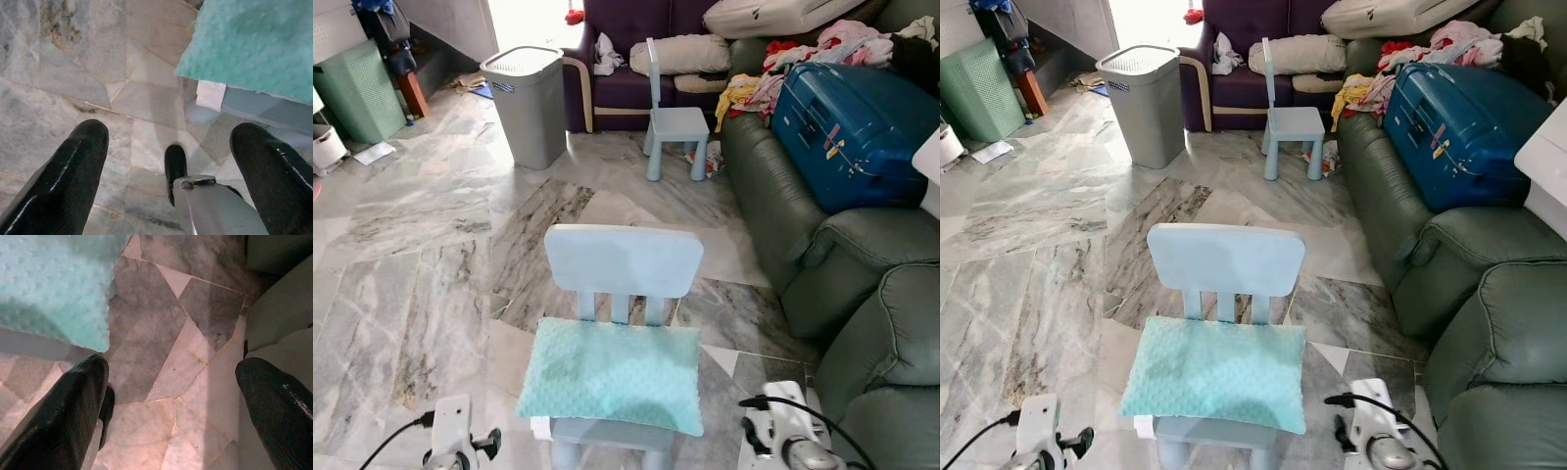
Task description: Move the pillow to the sofa
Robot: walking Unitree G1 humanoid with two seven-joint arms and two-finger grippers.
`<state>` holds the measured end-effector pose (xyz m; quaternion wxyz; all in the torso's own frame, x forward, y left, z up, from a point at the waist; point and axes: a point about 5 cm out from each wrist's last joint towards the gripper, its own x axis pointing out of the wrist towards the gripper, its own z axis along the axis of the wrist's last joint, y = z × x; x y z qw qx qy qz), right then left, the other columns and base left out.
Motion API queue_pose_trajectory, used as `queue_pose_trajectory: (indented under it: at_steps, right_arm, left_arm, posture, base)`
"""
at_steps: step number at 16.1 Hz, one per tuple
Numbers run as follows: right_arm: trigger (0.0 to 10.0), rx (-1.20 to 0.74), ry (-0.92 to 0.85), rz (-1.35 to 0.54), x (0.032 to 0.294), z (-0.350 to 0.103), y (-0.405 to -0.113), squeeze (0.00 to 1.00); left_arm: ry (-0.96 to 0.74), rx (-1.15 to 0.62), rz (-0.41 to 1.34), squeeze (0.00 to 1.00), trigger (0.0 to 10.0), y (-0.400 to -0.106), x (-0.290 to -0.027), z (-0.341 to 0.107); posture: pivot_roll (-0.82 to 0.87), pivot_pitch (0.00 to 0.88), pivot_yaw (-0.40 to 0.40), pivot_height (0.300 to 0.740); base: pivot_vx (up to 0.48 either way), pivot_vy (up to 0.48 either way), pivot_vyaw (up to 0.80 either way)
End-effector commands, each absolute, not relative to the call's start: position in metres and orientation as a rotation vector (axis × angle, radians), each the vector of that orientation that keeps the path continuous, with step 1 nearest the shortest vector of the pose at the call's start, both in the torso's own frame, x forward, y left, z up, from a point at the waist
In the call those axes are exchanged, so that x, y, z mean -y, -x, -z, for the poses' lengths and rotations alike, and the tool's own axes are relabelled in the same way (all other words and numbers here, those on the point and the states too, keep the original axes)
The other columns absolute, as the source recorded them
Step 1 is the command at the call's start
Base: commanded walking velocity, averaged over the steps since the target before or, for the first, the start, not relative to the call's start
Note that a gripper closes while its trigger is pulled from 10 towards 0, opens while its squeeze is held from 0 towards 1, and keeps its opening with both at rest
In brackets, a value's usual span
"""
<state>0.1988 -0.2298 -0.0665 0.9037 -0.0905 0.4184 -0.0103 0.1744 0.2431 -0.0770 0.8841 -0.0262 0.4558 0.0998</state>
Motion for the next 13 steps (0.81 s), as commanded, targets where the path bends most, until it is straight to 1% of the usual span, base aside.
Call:
queue_pose_trajectory:
  at_steps: [1, 2, 3, 4, 5, 7, 9, 13]
  right_arm:
    - [10.0, -0.853, 0.18, 0.027, 0.232, 0.065, -0.201, 0.0]
    - [10.0, -0.846, 0.194, 0.029, 0.233, 0.064, -0.201, 0.0]
    - [10.0, -0.806, 0.189, 0.026, 0.232, 0.059, -0.209, 0.0]
    - [10.0, -0.737, 0.166, 0.016, 0.225, 0.051, -0.224, 0.0]
    - [10.0, -0.684, 0.146, 0.007, 0.22, 0.043, -0.235, 0.0]
    - [10.0, -0.552, 0.118, -0.04, 0.206, 0.023, -0.263, 0.0]
    - [10.0, -0.531, 0.157, -0.077, 0.2, 0.019, -0.268, 0.0]
    - [10.0, -0.544, 0.163, -0.077, 0.2, 0.022, -0.266, 0.0]
  left_arm:
    - [0.059, -0.95, -0.206, 0.0, 10.0, -0.177, -0.236, 0.078]
    - [0.068, -0.933, -0.207, 0.0, 10.0, -0.185, -0.229, 0.076]
    - [0.082, -0.882, -0.212, 0.0, 10.0, -0.203, -0.221, 0.068]
    - [0.084, -0.821, -0.217, 0.0, 10.0, -0.217, -0.226, 0.059]
    - [0.076, -0.778, -0.221, 0.0, 10.0, -0.224, -0.238, 0.051]
    - [0.084, -0.694, -0.18, 0.0, 10.0, -0.242, -0.247, 0.035]
    - [0.056, -0.698, -0.163, 0.0, 10.0, -0.242, -0.249, 0.034]
    - [0.081, -0.715, -0.173, 0.0, 10.0, -0.236, -0.245, 0.039]
  posture:
    - [-0.18, 0.0, 0.008, 0.74]
    - [-0.18, 0.0, 0.009, 0.74]
    - [-0.18, 0.0, 0.008, 0.74]
    - [-0.18, 0.0, 0.007, 0.74]
    - [-0.17, 0.0, 0.007, 0.74]
    - [-0.17, 0.0, 0.007, 0.74]
    - [-0.18, 0.0, 0.011, 0.74]
    - [-0.18, 0.0, 0.006, 0.74]
  base:
    - [0.0, 0.0, 0.0]
    - [0.0, 0.0, 0.0]
    - [0.0, 0.0, 0.0]
    - [0.0, 0.0, 0.0]
    - [0.0, 0.0, 0.0]
    - [0.0, 0.0, 0.0]
    - [0.0, 0.0, 0.0]
    - [0.0, 0.0, 0.0]
